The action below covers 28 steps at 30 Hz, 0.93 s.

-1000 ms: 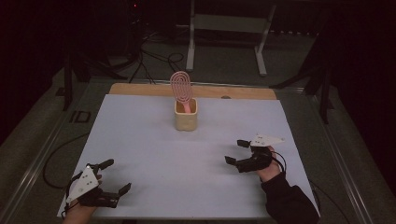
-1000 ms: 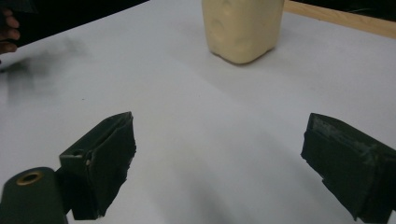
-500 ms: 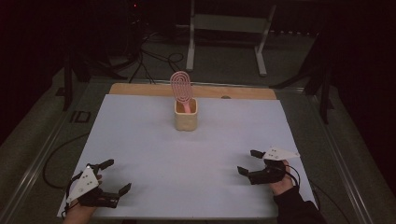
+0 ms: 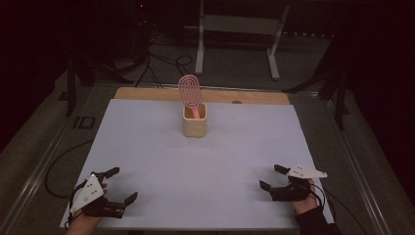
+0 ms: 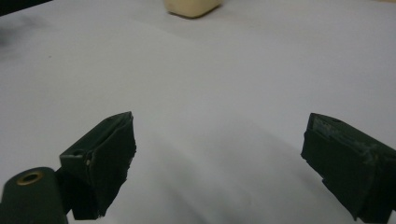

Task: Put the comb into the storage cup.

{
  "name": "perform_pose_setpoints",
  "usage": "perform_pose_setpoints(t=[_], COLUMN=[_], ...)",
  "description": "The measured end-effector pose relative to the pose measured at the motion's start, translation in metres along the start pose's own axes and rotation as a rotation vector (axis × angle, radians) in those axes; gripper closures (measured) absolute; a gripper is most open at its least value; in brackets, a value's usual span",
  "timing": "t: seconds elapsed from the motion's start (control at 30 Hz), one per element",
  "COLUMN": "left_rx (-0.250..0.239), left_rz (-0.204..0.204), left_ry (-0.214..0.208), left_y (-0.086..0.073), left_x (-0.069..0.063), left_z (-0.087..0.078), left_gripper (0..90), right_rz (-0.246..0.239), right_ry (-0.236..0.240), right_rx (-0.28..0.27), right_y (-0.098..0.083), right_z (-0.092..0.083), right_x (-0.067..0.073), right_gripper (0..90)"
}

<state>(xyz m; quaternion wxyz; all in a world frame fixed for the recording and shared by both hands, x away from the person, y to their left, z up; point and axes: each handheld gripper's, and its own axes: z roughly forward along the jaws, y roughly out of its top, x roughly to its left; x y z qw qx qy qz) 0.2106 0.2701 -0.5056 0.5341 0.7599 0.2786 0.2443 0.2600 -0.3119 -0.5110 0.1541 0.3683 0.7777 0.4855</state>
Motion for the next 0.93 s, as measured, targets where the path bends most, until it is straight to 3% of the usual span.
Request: perform_pose_setpoints(t=[0.23, 0.57, 0.93], left_rx=[0.005, 0.007, 0.006], left_rz=[0.003, 0.003, -0.003], left_ry=[-0.002, -0.003, -0.004], left_y=[-0.0004, -0.0006, -0.0009], left_x=[0.0, -0.0009, -0.0004], left_z=[0.0008, 0.0006, 0.0015], left_gripper=[0.0, 0.0, 0.0], right_rz=[0.012, -0.043, -0.057], right_ry=[-0.016, -0.009, 0.0], right_rx=[0.027, 0.011, 0.007], right_y=[-0.0008, 0.0003, 0.0009], right_z=[0.0047, 0.0085, 0.0087], right_x=[-0.0049, -0.0022, -0.0013], right_gripper=[9.6, 9.7, 9.7])
